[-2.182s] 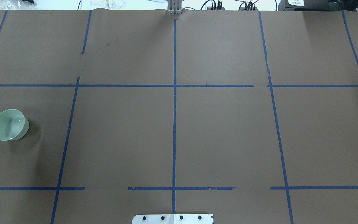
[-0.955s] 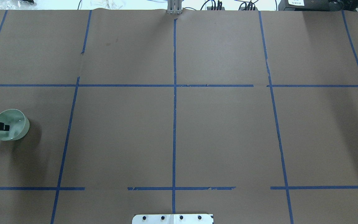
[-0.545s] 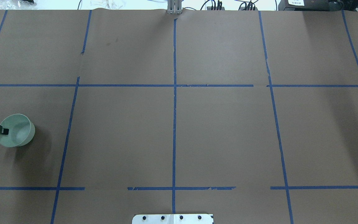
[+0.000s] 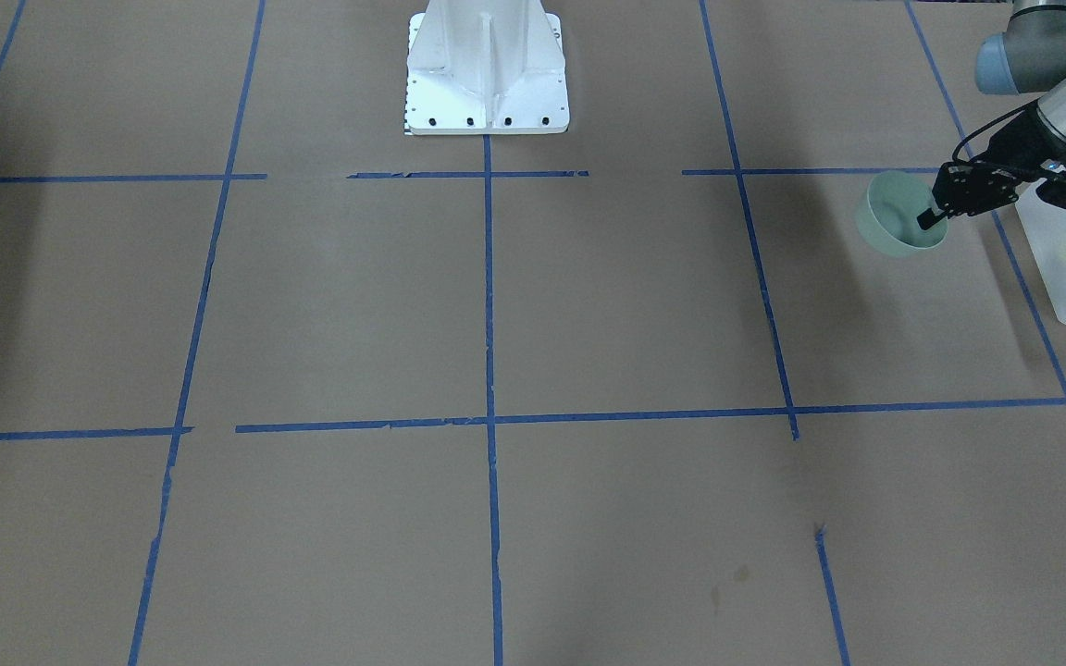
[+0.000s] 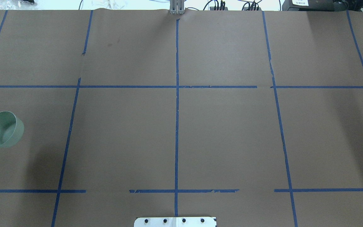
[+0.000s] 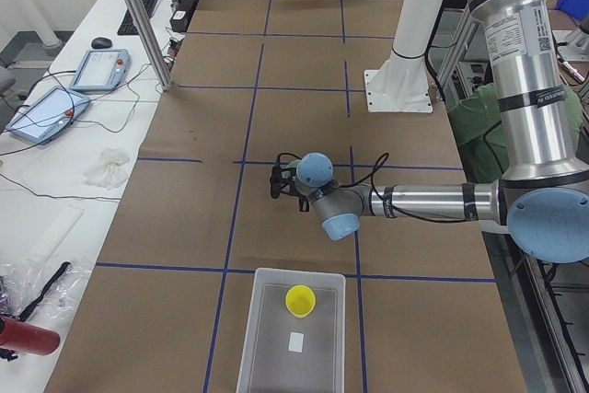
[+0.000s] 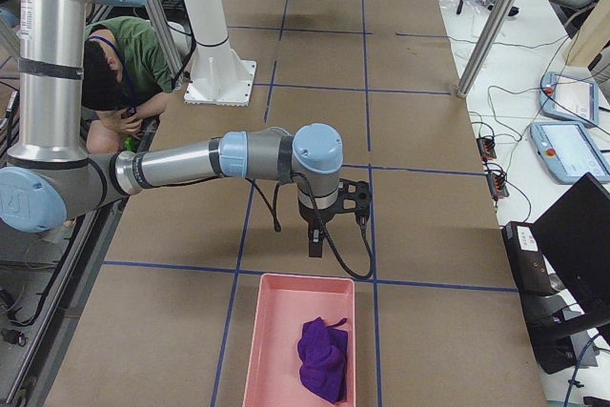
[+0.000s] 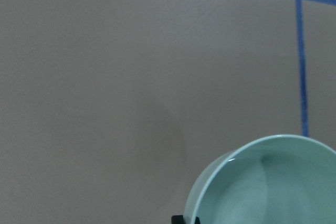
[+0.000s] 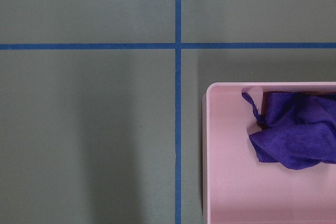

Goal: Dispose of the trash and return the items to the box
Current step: 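Lift the pale green bowl and carry it into the clear bin with the left gripper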

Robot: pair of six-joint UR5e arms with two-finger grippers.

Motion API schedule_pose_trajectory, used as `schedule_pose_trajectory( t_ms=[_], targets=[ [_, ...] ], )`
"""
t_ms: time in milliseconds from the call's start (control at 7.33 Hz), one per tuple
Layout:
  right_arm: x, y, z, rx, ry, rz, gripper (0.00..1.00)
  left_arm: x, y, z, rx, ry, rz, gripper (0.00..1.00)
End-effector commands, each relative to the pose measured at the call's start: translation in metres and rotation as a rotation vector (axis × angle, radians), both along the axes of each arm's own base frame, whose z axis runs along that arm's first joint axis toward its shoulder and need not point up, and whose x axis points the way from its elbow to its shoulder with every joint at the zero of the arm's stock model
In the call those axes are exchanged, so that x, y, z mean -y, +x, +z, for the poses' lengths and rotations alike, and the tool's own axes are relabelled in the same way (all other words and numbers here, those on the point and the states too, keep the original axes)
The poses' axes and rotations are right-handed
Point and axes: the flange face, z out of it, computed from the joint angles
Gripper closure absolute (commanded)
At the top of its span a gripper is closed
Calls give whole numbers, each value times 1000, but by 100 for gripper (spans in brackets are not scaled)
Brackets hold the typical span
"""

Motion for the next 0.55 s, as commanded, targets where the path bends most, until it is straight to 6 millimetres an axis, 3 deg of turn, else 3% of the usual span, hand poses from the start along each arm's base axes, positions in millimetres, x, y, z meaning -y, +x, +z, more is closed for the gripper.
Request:
schedule_pose_trajectory(
  t_ms=[0, 136, 273, 409],
  targets=[
    [6, -9, 22, -62, 10, -34, 0, 12, -14, -25, 42, 17, -9, 100],
    [13, -12, 48, -64, 47, -39, 0, 19, -19, -25, 65, 34, -3, 100],
    [19, -12, 62, -57, 75, -30, 0, 25, -29, -23, 88, 55, -11, 100],
    [21, -13, 61, -39, 74, -28, 0, 34, -37, -21, 117, 78, -4, 100]
  ],
)
